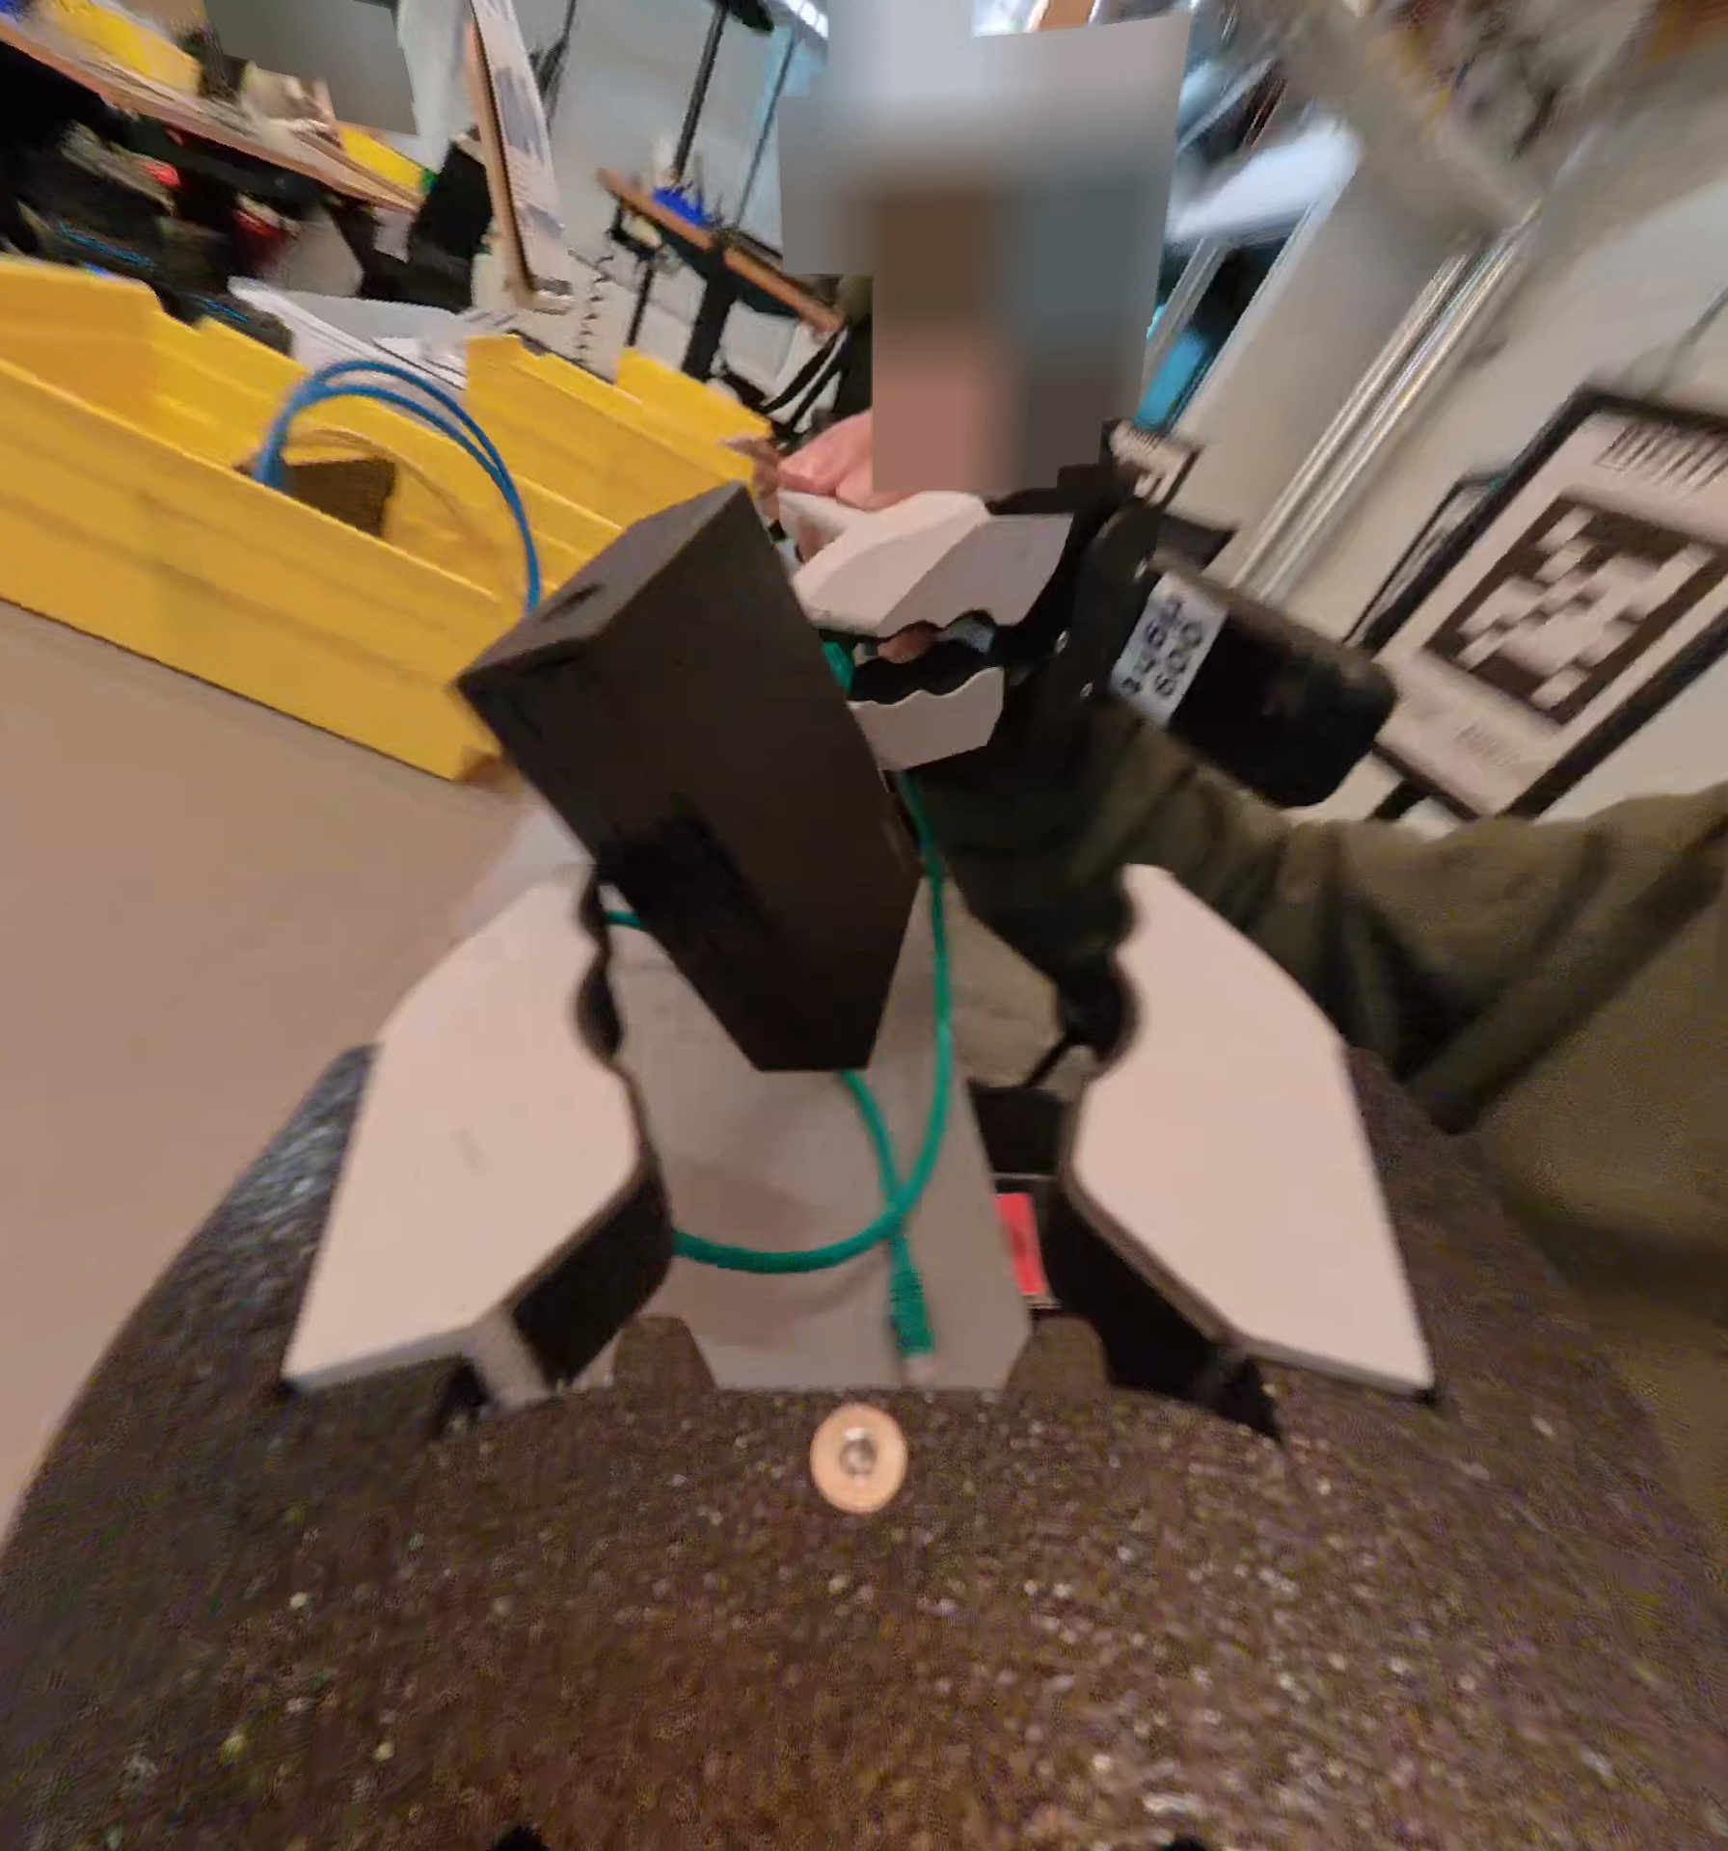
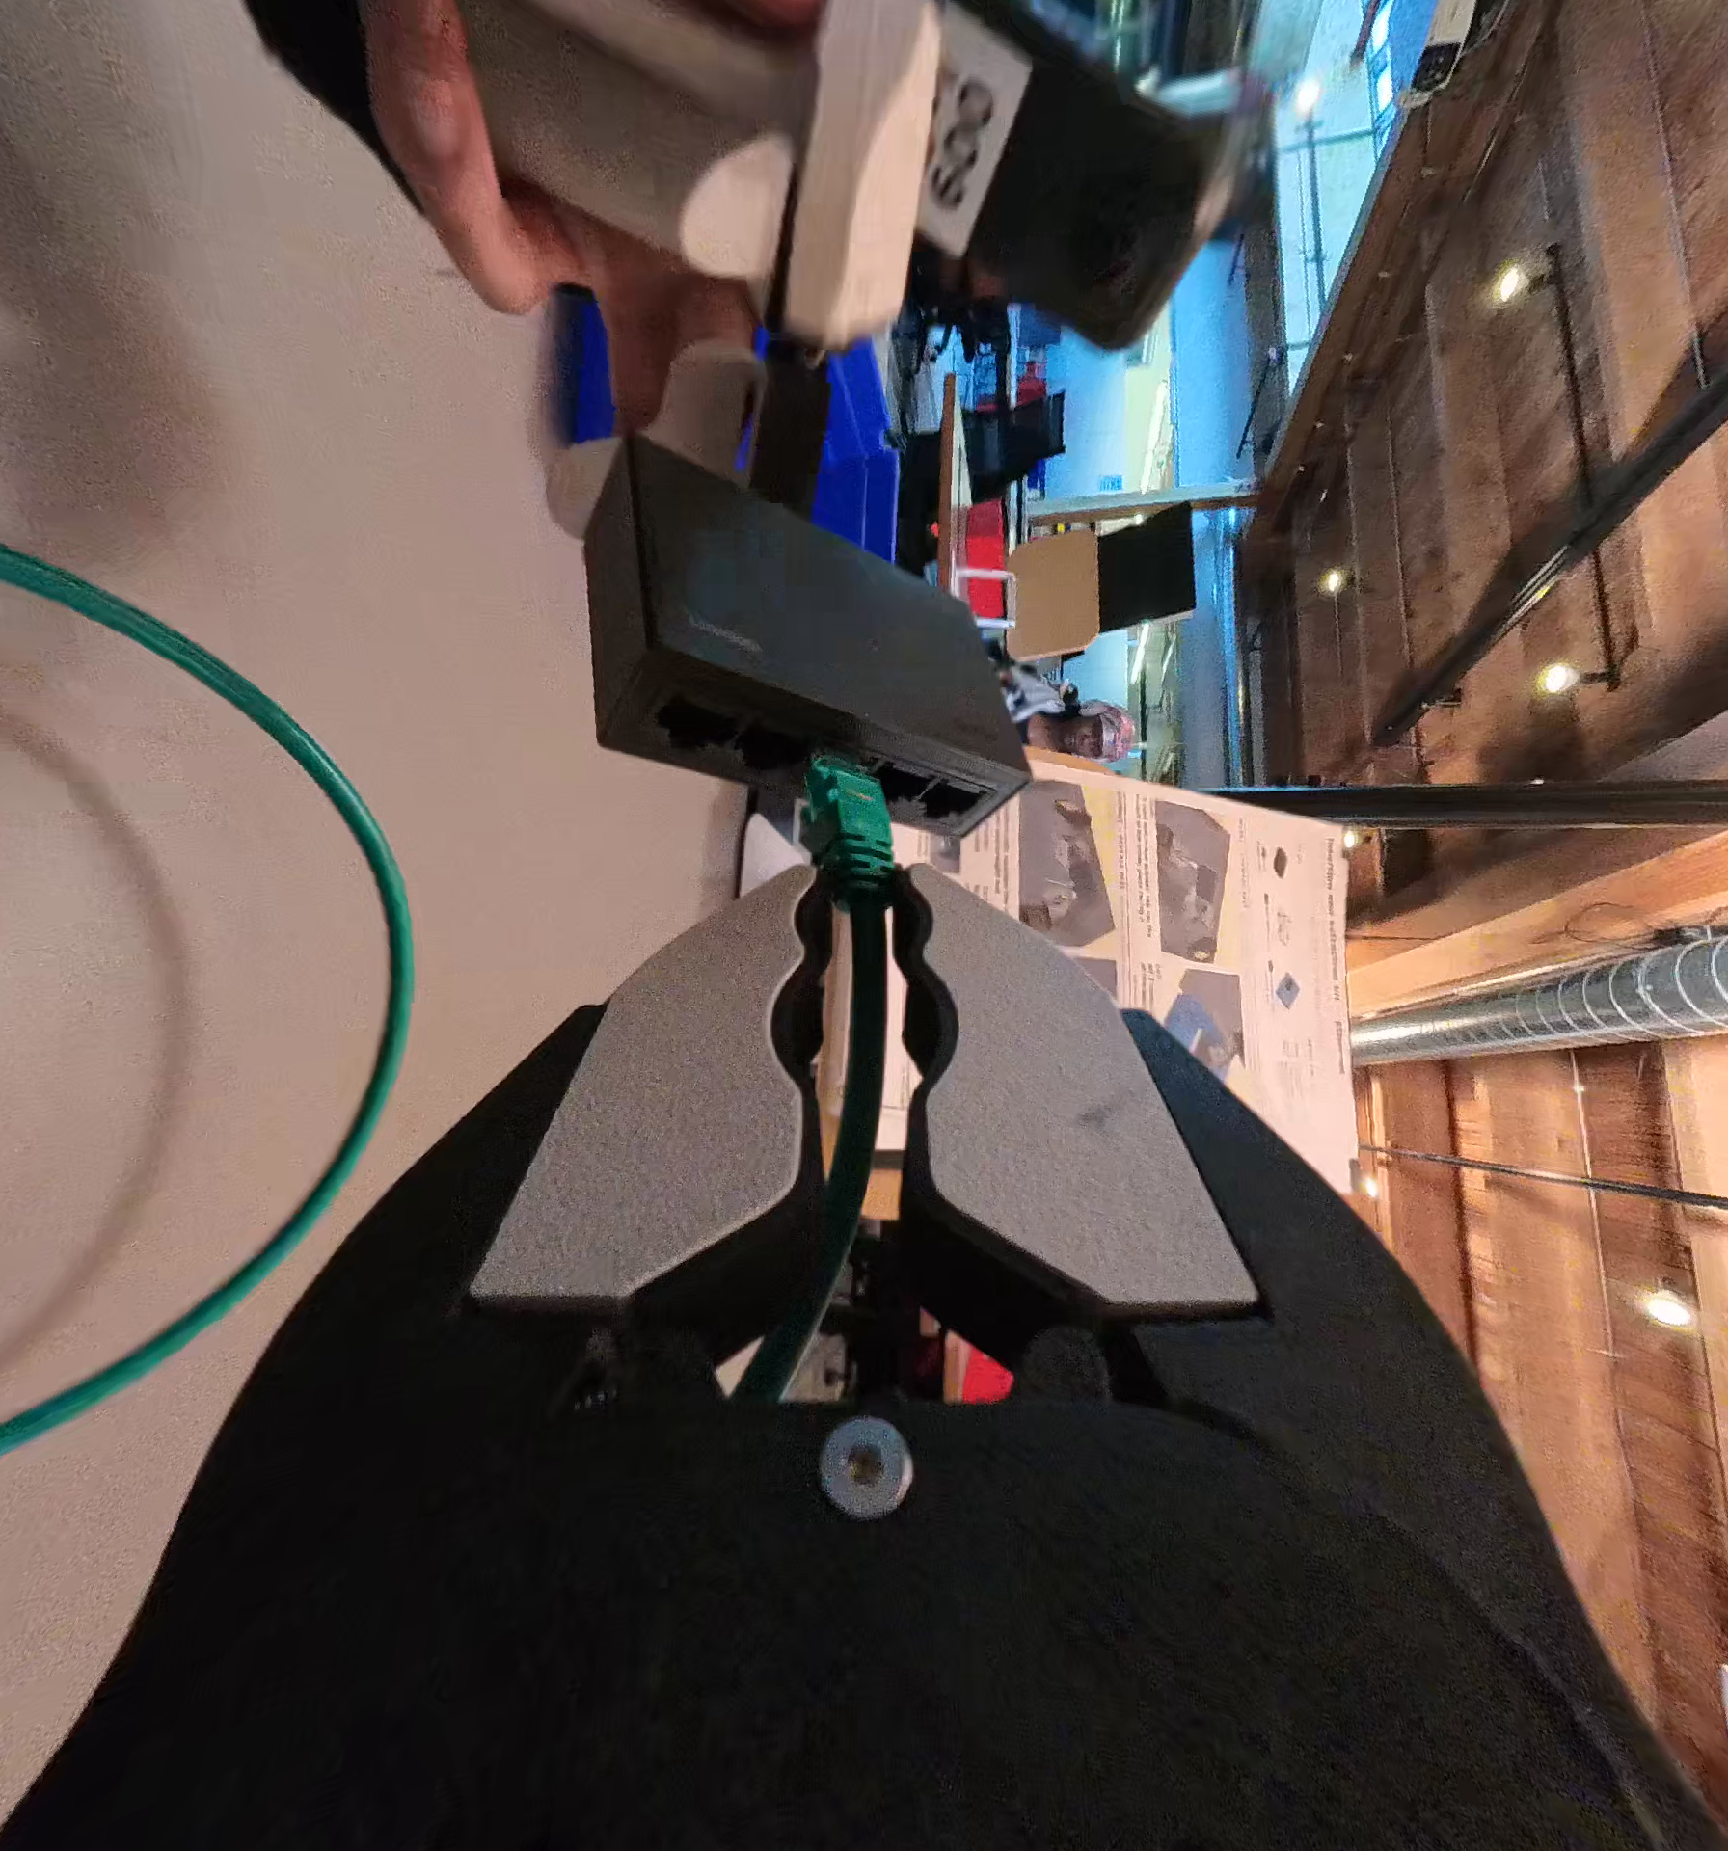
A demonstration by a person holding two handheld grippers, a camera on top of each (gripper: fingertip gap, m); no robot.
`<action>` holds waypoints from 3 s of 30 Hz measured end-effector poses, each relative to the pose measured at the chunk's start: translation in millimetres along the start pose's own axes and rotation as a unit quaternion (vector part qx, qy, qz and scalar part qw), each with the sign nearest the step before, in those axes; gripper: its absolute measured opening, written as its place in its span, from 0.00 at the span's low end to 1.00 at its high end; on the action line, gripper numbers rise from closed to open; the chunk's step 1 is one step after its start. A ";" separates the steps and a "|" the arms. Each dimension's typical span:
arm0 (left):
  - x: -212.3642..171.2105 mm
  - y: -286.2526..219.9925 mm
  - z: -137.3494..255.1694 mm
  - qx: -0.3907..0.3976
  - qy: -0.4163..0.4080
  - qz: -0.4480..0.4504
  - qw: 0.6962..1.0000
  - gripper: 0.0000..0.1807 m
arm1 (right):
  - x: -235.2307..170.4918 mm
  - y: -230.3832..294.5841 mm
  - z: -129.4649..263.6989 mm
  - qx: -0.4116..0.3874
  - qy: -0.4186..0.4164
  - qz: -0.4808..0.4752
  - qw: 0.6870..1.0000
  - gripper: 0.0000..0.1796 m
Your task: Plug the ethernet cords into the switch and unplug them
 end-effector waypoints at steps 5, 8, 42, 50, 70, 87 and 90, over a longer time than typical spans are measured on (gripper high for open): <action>-10.2 10.4 -0.4 -0.039 -0.041 0.043 0.997 0.24 | 4.6 5.6 1.7 0.008 -0.025 -0.008 1.000 0.06; -16.3 16.4 -2.7 -0.021 -0.020 0.005 1.000 0.15 | -1.3 11.7 1.4 0.047 -0.016 -0.063 0.997 0.06; -23.8 -7.1 16.5 0.053 -0.025 -0.251 0.966 0.15 | 41.0 56.8 8.6 0.106 -0.055 -0.818 0.563 0.14; -35.2 -1.9 15.5 0.075 0.043 -0.287 0.954 0.15 | 34.1 2.1 28.2 0.166 0.182 -0.502 0.829 0.19; -39.1 -1.8 14.2 0.077 0.078 -0.298 0.948 0.15 | 33.5 6.6 -40.6 0.520 0.185 -0.256 0.793 0.08; -34.2 -2.7 17.3 0.096 0.076 -0.304 0.945 0.15 | 36.1 7.9 -46.7 0.502 0.183 -0.232 0.813 0.08; -34.6 -1.5 17.9 0.103 0.081 -0.304 0.944 0.15 | 35.3 9.4 -47.8 0.496 0.190 -0.232 0.815 0.08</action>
Point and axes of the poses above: each gripper's, where its closed fingertips meet, z back along the fingers, x out of its top, y = z × x across the jaws, the point moved 6 cm from there along z, back along the fingers, and after that the axes turned 14 degrees about -x, right-handed, at the moved point
